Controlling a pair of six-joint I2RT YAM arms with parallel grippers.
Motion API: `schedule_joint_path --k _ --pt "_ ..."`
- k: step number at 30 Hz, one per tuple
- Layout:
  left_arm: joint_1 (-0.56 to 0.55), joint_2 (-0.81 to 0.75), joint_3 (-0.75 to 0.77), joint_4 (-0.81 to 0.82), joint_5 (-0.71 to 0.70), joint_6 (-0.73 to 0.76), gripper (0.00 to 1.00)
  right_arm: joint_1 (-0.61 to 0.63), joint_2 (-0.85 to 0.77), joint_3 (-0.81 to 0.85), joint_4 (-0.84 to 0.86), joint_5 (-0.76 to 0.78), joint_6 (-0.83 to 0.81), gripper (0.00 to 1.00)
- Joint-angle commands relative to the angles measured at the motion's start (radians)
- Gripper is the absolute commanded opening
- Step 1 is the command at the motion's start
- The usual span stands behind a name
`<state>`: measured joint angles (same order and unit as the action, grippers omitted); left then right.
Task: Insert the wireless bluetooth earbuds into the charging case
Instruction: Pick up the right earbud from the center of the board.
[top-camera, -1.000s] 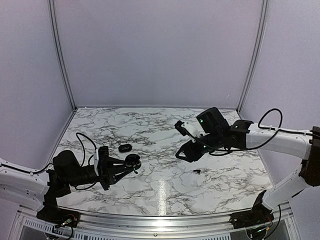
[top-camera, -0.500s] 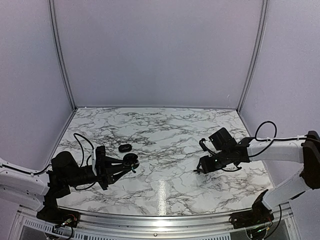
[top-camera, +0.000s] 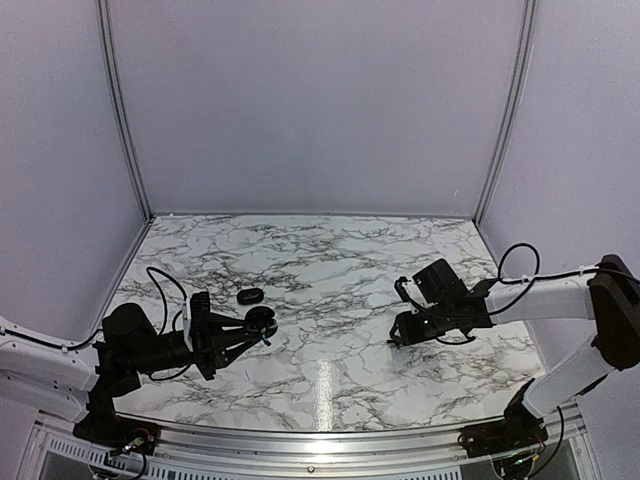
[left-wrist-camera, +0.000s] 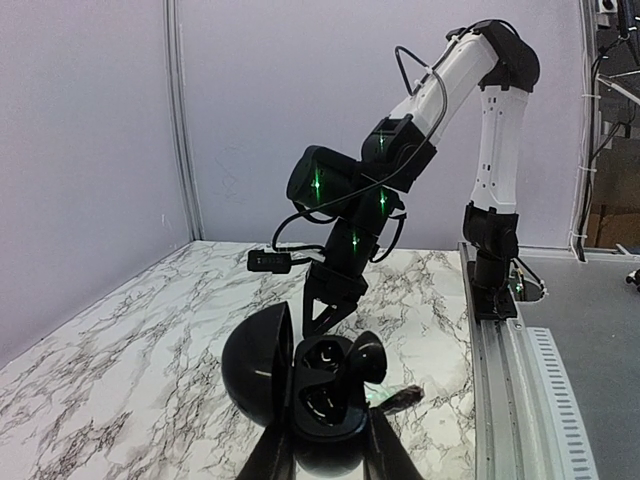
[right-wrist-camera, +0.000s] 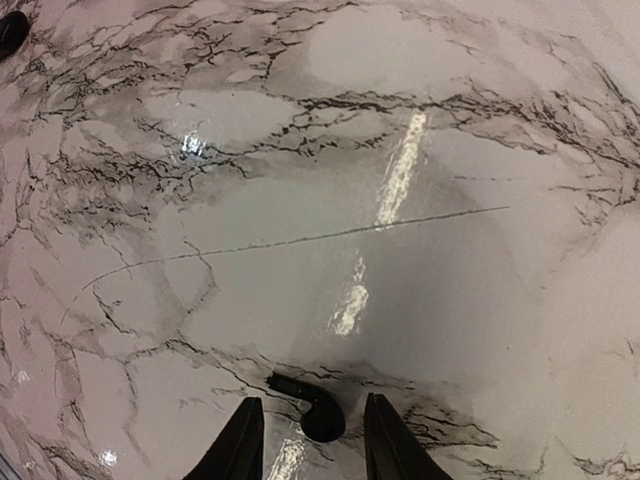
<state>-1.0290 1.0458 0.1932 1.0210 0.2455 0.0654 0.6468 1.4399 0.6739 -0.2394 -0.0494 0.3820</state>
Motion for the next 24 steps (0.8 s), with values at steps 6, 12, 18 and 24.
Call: schedule_joint_path --k 6,12,18,24 --pt "0.007 -0.002 -0.009 0.045 0.001 -0.003 0.0 0.0 0.018 -0.037 0.041 0.042 -0.005 0.32" --pt "0.009 0.001 -0.009 0.047 0.001 -0.003 0.0 0.016 0.047 -0.033 0.05 0.043 -0.008 0.26" --pt "0.013 0.005 -0.008 0.045 0.003 -0.004 0.0 0.031 0.054 -0.032 0.059 0.042 -0.015 0.19" --pt "0.02 0.006 -0.007 0.048 0.01 -0.007 0.0 0.044 -0.002 -0.014 0.048 0.04 -0.046 0.14"
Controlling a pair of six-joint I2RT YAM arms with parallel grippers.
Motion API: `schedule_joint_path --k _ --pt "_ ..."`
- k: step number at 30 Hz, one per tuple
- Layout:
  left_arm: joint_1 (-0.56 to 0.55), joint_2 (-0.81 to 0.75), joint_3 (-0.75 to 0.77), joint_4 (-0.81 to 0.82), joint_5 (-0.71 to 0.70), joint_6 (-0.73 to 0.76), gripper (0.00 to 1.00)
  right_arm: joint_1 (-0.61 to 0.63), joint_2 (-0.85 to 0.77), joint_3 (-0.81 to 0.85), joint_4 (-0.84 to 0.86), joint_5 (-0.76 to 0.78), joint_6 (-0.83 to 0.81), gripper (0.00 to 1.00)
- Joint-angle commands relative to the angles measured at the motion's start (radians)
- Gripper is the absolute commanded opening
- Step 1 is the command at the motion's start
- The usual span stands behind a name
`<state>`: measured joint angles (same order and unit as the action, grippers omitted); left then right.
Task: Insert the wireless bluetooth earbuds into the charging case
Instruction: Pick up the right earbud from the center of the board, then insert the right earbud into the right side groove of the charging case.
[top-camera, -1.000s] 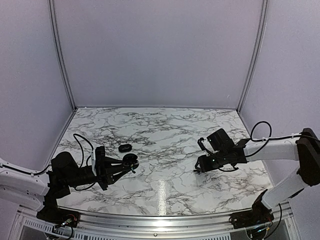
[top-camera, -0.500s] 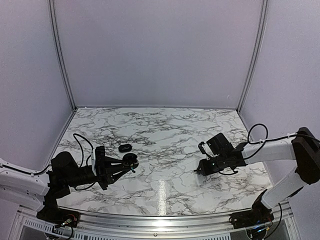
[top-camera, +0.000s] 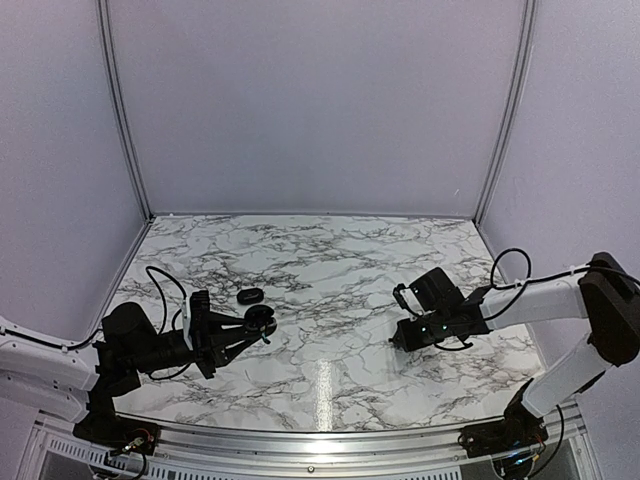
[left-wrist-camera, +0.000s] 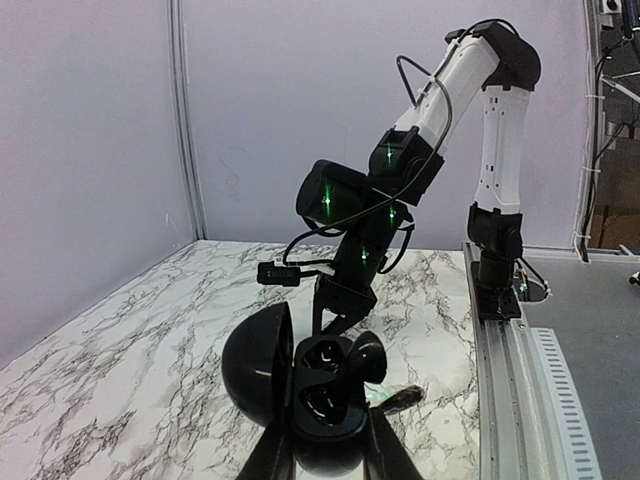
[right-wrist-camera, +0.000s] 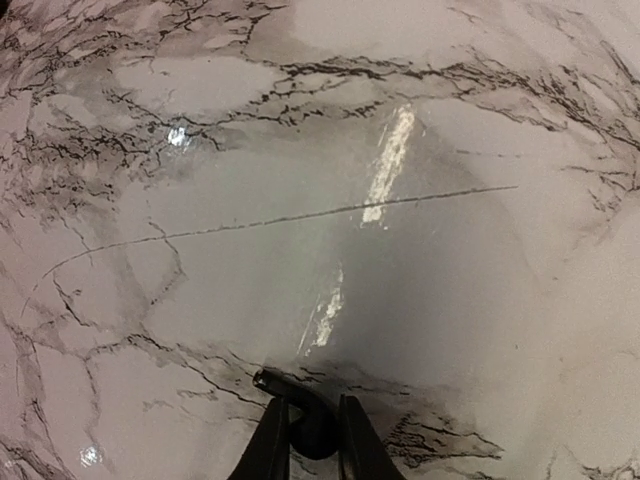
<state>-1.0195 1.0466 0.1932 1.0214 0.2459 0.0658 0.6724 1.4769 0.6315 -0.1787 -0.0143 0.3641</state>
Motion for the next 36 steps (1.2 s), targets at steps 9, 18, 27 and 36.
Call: schedule_joint_path --k 9,18,27,36 --pt "0.018 0.007 -0.036 0.092 0.097 0.04 0.0 0.078 -0.136 0.12 -0.043 -0.012 -0.161 0.12" --pt "0.018 0.028 -0.024 0.079 0.252 0.055 0.0 0.231 -0.243 0.266 -0.084 -0.055 -0.351 0.11" --pt "0.027 0.053 0.015 0.064 0.329 -0.002 0.0 0.479 -0.282 0.445 -0.151 0.084 -0.553 0.11" --pt "0.062 0.113 0.071 0.052 0.419 -0.12 0.0 0.683 -0.22 0.542 -0.204 0.246 -0.724 0.1"
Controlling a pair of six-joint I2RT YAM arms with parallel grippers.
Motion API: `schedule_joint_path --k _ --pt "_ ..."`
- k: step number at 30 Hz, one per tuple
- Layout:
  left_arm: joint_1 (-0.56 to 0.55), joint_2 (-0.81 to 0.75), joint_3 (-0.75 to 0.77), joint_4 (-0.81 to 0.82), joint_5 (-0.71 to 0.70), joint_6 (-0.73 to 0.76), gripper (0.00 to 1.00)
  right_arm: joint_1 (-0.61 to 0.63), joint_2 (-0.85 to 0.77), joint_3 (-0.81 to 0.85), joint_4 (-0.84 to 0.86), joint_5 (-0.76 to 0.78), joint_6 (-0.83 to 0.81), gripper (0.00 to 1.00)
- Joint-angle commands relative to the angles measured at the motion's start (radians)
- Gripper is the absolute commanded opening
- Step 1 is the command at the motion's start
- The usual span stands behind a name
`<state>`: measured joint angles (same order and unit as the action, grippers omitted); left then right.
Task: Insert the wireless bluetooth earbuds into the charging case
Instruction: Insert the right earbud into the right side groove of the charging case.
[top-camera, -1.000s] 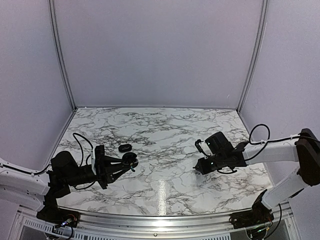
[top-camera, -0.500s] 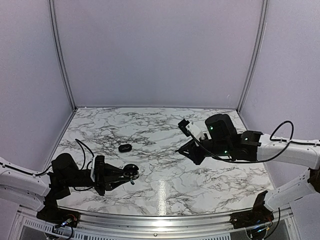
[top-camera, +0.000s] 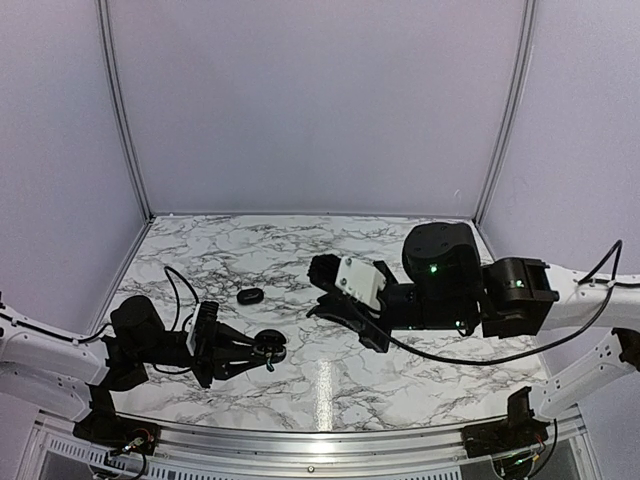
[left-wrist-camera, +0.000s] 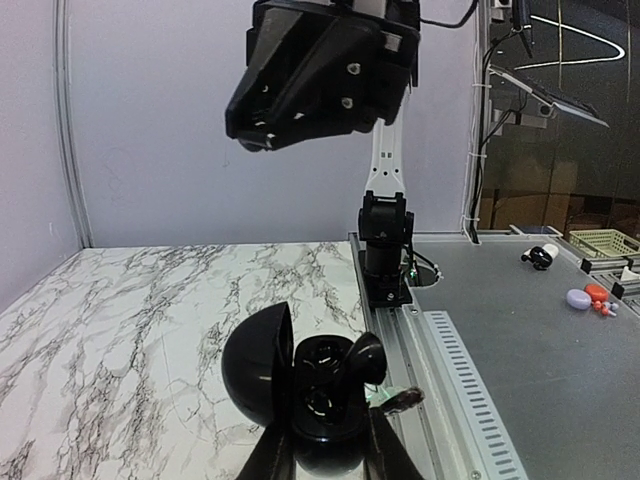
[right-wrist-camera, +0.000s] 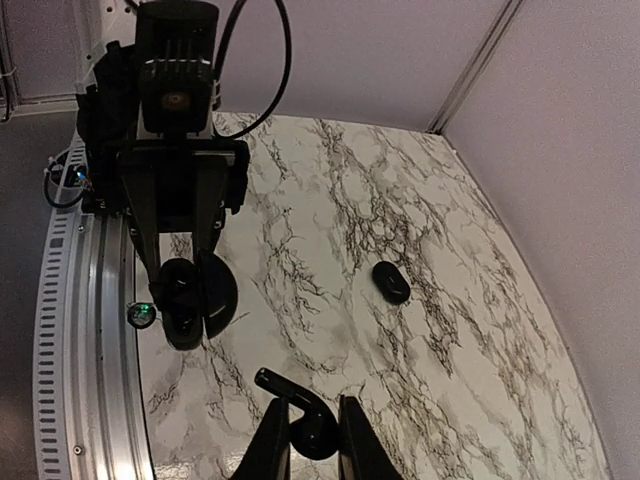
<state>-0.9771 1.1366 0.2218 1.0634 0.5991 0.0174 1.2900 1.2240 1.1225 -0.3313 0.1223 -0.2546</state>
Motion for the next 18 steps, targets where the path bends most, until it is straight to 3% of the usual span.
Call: schedule_joint_path --k 1,10,18 --pt "0.023 0.028 0.047 0.009 0.071 -0.08 0.0 0.083 0.041 0.058 -0.057 0.135 -0.119 0.1" --pt "0.034 0.063 0.084 0.007 0.068 -0.126 0.0 0.214 0.136 0.108 -0.075 0.397 -0.192 0.1" --pt "0.034 0.066 0.093 0.002 0.061 -0.137 0.0 0.261 0.192 0.142 -0.108 0.493 -0.228 0.1"
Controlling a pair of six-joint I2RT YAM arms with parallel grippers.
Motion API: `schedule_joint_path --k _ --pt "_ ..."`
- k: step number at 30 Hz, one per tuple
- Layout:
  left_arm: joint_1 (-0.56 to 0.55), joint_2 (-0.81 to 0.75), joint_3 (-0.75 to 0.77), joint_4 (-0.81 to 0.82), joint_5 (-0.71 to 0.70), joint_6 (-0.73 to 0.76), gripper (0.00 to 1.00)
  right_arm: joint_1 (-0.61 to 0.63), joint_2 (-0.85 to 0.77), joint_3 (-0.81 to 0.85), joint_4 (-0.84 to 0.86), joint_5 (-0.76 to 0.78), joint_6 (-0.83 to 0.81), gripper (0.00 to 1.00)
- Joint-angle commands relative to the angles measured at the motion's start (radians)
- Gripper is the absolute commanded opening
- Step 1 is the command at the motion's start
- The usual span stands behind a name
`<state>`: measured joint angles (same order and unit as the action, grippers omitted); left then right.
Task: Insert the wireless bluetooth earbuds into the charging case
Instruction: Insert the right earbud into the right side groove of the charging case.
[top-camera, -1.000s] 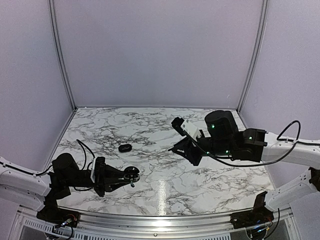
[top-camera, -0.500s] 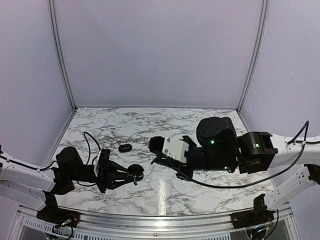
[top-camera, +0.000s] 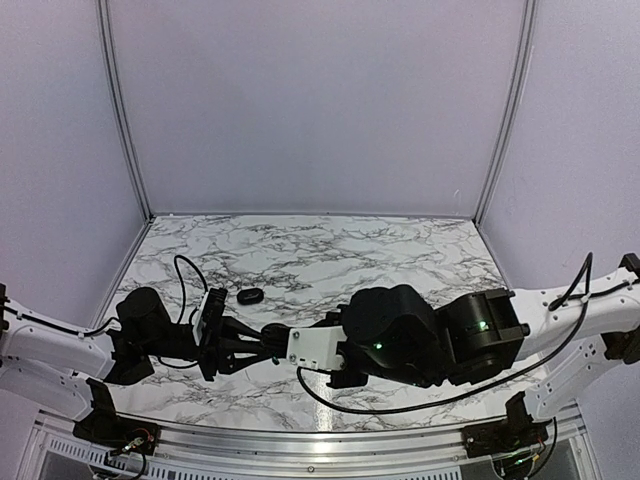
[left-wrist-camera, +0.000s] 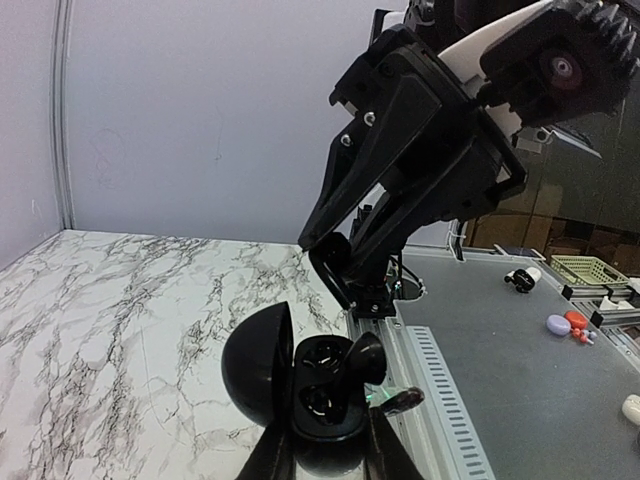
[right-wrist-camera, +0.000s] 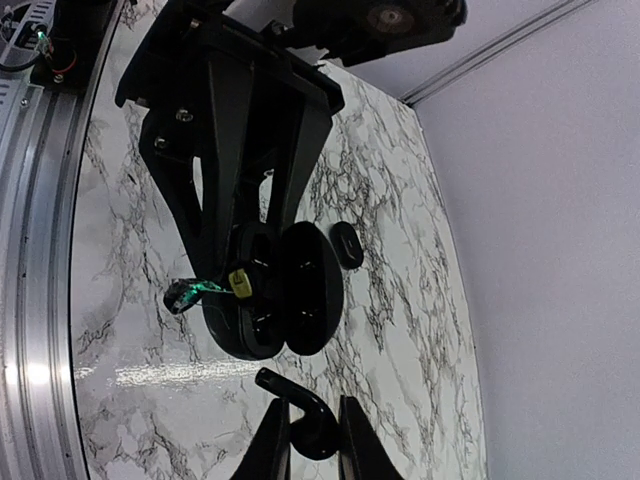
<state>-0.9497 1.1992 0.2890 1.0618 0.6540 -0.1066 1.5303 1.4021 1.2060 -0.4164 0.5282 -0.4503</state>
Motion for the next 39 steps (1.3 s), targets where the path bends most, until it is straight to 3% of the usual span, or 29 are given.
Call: schedule_joint_path --k 1,39 --pt "0.006 0.004 0.026 0.001 0.004 -0.013 0.0 0.024 0.018 0.062 -0.025 0.095 -0.04 0.11" --pt "0.006 0.028 0.047 -0.029 0.03 -0.005 0.0 0.05 0.146 0.152 -0.064 0.126 -0.124 0.12"
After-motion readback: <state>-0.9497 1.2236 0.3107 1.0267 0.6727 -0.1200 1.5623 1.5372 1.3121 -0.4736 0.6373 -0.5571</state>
